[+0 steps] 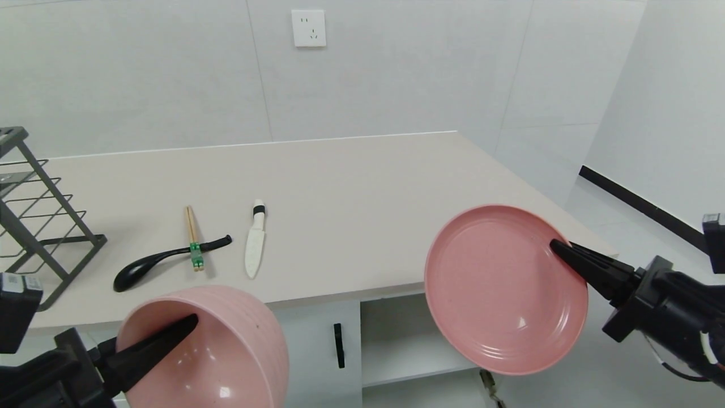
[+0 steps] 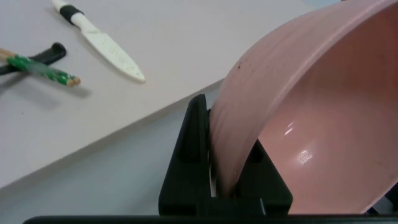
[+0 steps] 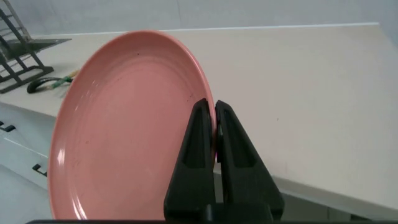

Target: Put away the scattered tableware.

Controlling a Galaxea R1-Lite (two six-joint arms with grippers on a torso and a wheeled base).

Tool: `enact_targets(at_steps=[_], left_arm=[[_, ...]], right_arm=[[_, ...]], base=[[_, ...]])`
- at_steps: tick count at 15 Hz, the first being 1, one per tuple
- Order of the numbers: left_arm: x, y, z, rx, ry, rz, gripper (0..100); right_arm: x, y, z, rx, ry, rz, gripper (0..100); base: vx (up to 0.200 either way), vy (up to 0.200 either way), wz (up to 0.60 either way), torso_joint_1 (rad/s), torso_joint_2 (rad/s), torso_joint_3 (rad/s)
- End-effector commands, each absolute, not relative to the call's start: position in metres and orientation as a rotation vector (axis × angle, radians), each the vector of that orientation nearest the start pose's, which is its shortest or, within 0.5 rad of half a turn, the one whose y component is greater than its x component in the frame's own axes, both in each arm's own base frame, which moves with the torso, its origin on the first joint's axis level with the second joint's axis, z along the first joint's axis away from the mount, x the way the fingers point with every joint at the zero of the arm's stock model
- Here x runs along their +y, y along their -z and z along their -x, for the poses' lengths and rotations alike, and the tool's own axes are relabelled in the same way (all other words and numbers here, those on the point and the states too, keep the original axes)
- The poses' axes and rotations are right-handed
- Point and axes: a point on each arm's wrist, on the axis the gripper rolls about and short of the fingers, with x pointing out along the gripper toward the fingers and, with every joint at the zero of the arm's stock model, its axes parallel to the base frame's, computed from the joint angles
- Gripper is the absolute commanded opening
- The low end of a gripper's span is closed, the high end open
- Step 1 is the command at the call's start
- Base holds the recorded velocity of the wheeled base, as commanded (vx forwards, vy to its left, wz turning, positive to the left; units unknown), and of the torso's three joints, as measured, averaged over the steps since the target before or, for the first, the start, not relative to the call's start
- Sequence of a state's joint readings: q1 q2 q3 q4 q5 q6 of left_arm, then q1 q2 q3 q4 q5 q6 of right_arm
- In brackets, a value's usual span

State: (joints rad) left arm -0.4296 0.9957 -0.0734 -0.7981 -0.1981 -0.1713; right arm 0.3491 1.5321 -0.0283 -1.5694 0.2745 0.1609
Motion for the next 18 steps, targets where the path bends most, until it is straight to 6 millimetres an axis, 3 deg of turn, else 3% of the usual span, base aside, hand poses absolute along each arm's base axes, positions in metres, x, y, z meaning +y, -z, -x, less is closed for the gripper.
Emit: enact_targets(at_steps=[1, 14, 18], left_arm=[[-0.047, -0.145, -0.093, 0.179, 0.614, 0.151, 0], [-0.047, -0.14, -0.09, 0.197, 0.626, 0.144, 0], [-0.048, -0.14, -0.09, 0.205, 0.625, 0.144, 0]], right_arm=[[0.067, -0.135, -0.165, -0.007, -0.627, -0.158, 0], [0.072, -0.127, -0.162, 0.041, -0.656, -0.154, 0], [0.073, -0.124, -0.164, 0.05, -0.654, -0.118, 0]], base=[[0.0, 0.0, 0.0, -0.154, 0.49, 0.325], [0.0, 0.0, 0.0, -0.091, 0.46, 0.356], [0.0, 0.0, 0.0, 0.001, 0.03, 0.03]])
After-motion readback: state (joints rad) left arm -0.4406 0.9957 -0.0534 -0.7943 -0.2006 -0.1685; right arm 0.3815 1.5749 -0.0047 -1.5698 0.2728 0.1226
